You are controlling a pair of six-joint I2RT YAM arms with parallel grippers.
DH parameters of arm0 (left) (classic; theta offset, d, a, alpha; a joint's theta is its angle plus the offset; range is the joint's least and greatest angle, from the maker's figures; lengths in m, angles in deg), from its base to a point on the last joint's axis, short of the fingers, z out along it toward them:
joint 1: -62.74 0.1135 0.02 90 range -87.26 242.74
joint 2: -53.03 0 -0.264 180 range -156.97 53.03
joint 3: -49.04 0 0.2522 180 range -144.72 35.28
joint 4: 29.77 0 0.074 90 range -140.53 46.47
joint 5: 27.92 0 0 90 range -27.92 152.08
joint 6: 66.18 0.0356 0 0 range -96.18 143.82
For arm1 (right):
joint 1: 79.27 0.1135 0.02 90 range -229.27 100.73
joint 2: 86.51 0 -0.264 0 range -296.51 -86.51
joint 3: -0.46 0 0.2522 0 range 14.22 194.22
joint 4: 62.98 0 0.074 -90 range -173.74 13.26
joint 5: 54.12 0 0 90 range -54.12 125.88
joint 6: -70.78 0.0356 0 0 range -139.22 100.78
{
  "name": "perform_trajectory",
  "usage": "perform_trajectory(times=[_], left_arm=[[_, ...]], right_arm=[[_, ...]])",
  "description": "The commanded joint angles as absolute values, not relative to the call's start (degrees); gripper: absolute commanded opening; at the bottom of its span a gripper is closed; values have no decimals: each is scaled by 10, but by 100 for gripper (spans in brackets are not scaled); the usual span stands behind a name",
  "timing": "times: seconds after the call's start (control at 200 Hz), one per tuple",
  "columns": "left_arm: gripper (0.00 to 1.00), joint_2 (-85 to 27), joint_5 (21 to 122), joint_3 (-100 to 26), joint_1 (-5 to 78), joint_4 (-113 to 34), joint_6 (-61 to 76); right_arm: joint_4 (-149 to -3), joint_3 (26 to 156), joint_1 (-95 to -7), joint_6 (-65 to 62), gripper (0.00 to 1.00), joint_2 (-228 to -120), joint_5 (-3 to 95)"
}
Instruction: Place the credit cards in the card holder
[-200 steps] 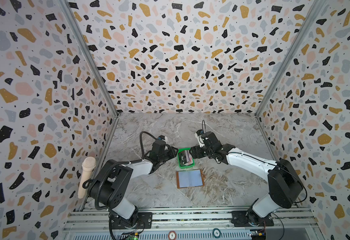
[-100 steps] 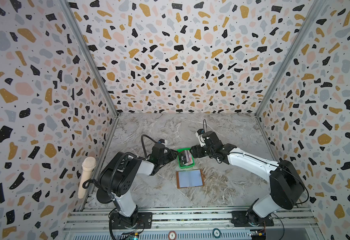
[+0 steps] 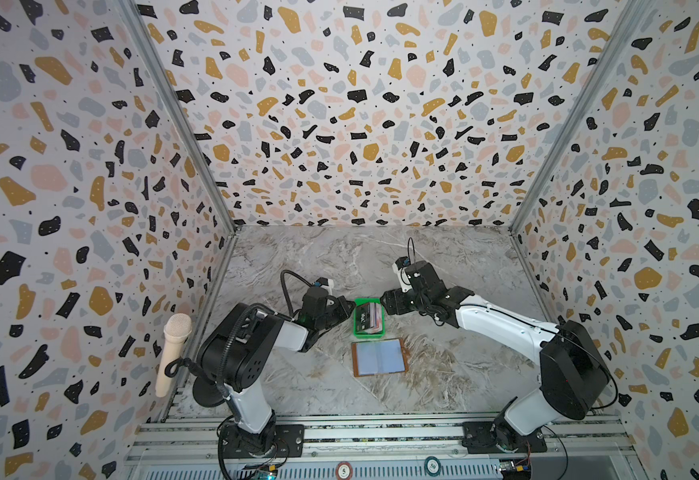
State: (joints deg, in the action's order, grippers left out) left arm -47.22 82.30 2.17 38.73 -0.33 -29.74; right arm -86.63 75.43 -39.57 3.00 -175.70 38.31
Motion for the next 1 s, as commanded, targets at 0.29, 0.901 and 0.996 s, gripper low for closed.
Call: perform_trajectory(times=[0.29, 0.901, 0.996], left_arm=[[0, -300, 665, -5, 332, -165, -322], [0, -278, 647, 6, 326, -190, -330], [0, -270, 651, 0, 326, -194, -324]], right_arm=[[-867, 784, -368, 47, 86, -1791, 445], [-864, 782, -375, 32, 85, -1817, 460], [-869, 784, -375, 30, 84, -1820, 458]])
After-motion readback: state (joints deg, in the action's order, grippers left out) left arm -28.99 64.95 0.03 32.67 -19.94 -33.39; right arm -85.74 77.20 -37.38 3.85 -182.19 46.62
